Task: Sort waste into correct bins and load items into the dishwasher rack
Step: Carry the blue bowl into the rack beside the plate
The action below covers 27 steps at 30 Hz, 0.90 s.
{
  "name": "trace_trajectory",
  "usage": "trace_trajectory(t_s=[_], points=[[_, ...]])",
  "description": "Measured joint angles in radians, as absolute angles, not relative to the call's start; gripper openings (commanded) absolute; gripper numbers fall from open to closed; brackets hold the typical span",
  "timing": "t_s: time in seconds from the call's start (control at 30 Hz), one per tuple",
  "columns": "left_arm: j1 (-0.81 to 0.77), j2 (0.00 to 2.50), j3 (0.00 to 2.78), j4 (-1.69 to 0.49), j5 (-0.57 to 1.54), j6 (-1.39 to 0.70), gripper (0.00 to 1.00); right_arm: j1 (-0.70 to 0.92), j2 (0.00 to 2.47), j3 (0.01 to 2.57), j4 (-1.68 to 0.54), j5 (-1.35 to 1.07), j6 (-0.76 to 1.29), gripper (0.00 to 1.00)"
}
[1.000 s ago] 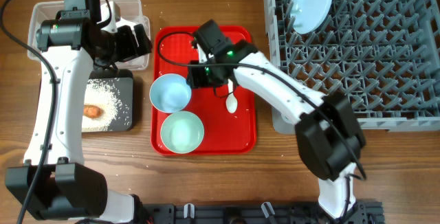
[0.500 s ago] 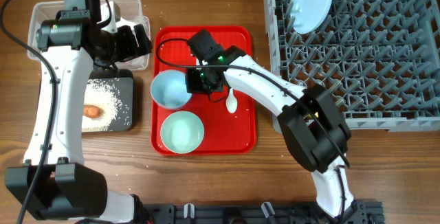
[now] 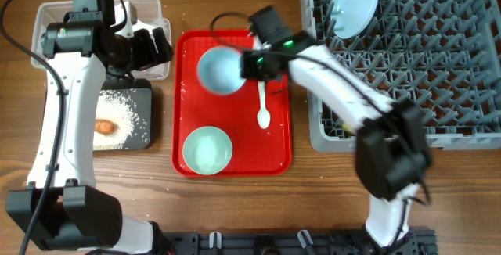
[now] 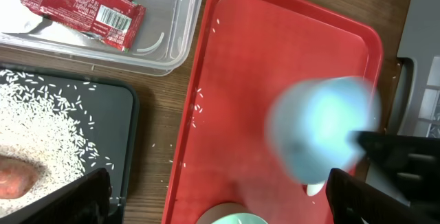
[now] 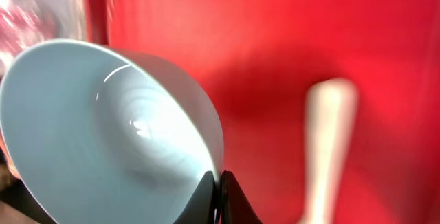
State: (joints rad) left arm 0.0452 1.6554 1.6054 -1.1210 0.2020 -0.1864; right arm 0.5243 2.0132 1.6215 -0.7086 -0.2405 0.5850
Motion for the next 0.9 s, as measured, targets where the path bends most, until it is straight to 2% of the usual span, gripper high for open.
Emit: trace_trajectory(t_s=[0.13,0.27,0.33,0.5,0.6,0.73,0.9], points=[[0.045,1.655,1.605,-1.121,0.202,-0.186,1.00,0.441,1.794,1.621,-0.850,-0.081,0.513,0.04],[0.045,1.655,1.606,-1.120,0.202,-0.186,1.00,0.355,1.585,1.622,-1.035,0.181,0.457,0.04],[0.045,1.655,1.606,-1.120,0.202,-0.186,1.00,0.339,1.478,1.626,-1.182,0.400,0.448,0.04],[0.045,1.655,1.605,-1.122,0.199,-0.186,1.00,0.340,1.488,1.625,-1.415,0.722,0.498,0.04],[0.045,1.655,1.605,-1.121,0.198,-0.186,1.00,0.340,1.560,1.625,-1.430,0.859,0.507,0.04],[0.045,1.655,1.605,-1.122,0.198,-0.186,1.00,0.345,1.673,1.625,-1.382,1.001,0.415,0.04],[0.045,1.655,1.605,-1.122,0.198,-0.186,1.00,0.407,1.783,1.621,-1.150,1.152,0.179,0.04]])
